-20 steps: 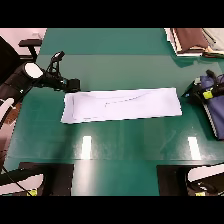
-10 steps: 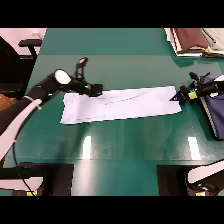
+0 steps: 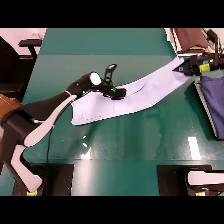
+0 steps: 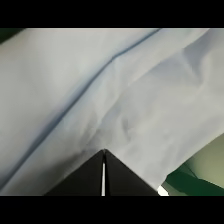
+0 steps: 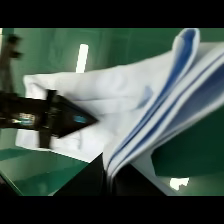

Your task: Fold the shirts.

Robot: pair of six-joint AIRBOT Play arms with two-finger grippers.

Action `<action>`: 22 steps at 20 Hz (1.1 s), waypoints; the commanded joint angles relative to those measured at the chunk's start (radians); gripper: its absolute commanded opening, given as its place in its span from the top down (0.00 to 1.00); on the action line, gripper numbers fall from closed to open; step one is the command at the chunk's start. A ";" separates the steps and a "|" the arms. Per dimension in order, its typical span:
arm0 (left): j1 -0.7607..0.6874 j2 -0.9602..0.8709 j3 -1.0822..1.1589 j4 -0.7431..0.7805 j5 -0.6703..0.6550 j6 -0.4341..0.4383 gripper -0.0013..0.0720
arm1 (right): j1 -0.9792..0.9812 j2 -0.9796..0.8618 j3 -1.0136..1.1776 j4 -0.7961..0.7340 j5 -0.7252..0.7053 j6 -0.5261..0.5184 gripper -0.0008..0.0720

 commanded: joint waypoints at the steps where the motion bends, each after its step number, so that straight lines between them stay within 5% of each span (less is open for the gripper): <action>1: -0.027 -0.088 0.095 -0.003 -0.026 -0.031 0.95 | 0.104 0.050 0.076 0.029 0.000 0.037 0.97; 10: 0.005 -0.066 0.138 0.010 -0.056 -0.044 0.95 | 0.311 0.045 0.132 0.082 -0.052 0.061 0.97; 19: 0.405 0.426 0.153 0.293 -0.220 -0.043 0.95 | 0.652 -0.051 0.134 0.110 -0.284 -0.013 0.96; 20: 0.448 0.478 0.153 0.314 -0.223 -0.044 0.95 | 0.713 -0.091 0.147 0.108 -0.315 -0.046 0.94; 22: 0.512 0.552 0.153 0.328 -0.230 -0.044 0.95 | 0.822 -0.199 0.228 0.106 -0.330 -0.075 0.67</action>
